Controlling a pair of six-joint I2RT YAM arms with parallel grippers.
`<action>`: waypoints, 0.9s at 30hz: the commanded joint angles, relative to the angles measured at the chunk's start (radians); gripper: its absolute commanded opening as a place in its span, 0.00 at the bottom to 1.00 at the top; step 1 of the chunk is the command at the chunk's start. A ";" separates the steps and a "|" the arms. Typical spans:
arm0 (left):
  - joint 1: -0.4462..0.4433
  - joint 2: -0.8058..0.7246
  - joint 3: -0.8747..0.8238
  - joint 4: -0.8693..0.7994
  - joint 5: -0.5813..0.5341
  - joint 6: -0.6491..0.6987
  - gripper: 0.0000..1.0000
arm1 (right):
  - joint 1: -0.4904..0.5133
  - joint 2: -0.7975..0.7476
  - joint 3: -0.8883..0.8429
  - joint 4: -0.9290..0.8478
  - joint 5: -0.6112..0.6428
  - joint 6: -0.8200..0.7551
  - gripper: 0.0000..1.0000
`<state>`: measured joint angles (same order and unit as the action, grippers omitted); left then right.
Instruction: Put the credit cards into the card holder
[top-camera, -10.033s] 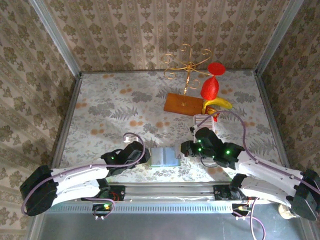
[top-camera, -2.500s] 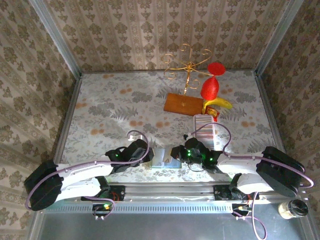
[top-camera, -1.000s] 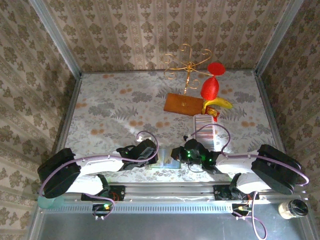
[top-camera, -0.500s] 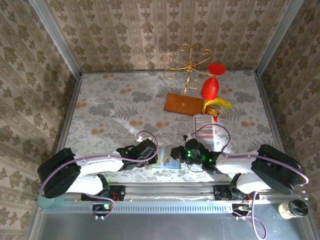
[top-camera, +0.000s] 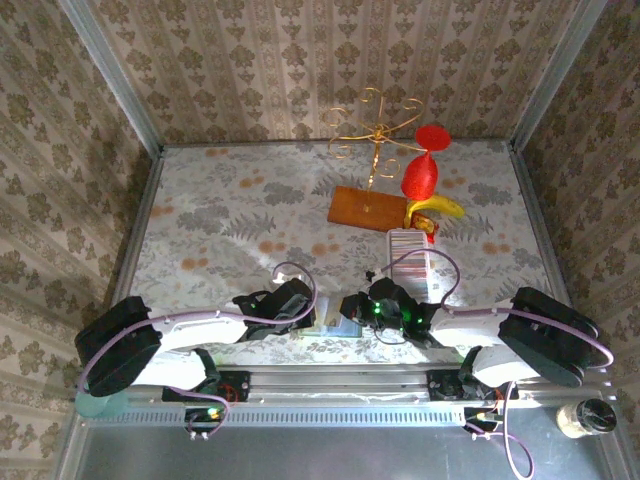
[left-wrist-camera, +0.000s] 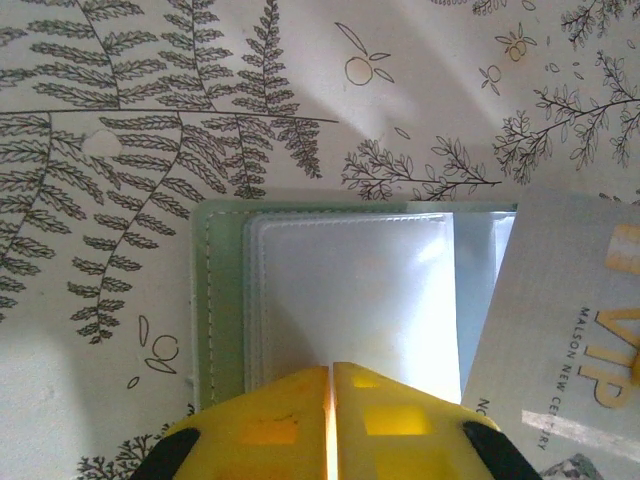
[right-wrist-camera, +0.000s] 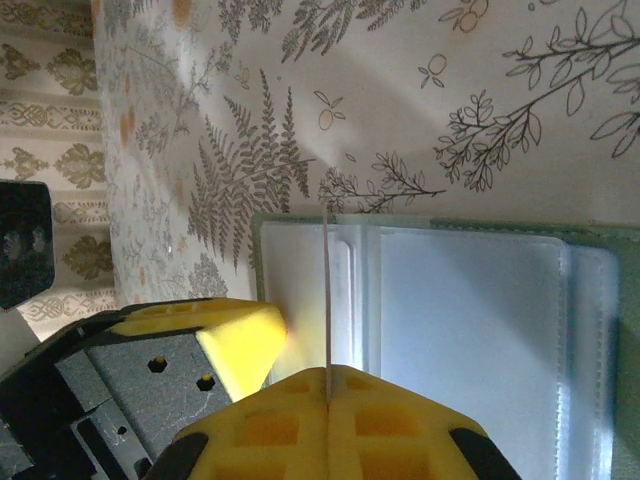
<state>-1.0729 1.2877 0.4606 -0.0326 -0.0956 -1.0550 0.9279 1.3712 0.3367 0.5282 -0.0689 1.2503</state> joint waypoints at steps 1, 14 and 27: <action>-0.010 -0.002 -0.021 -0.049 -0.012 -0.022 0.10 | 0.008 0.014 -0.004 0.016 -0.024 0.018 0.00; -0.015 -0.007 -0.017 -0.057 -0.017 -0.023 0.10 | 0.009 0.087 0.023 0.006 -0.084 0.026 0.00; -0.016 -0.031 -0.019 -0.064 -0.022 -0.023 0.14 | 0.009 0.134 0.046 0.027 -0.086 0.009 0.01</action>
<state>-1.0798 1.2739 0.4583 -0.0425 -0.1051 -1.0695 0.9287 1.4803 0.3622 0.5793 -0.1520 1.2678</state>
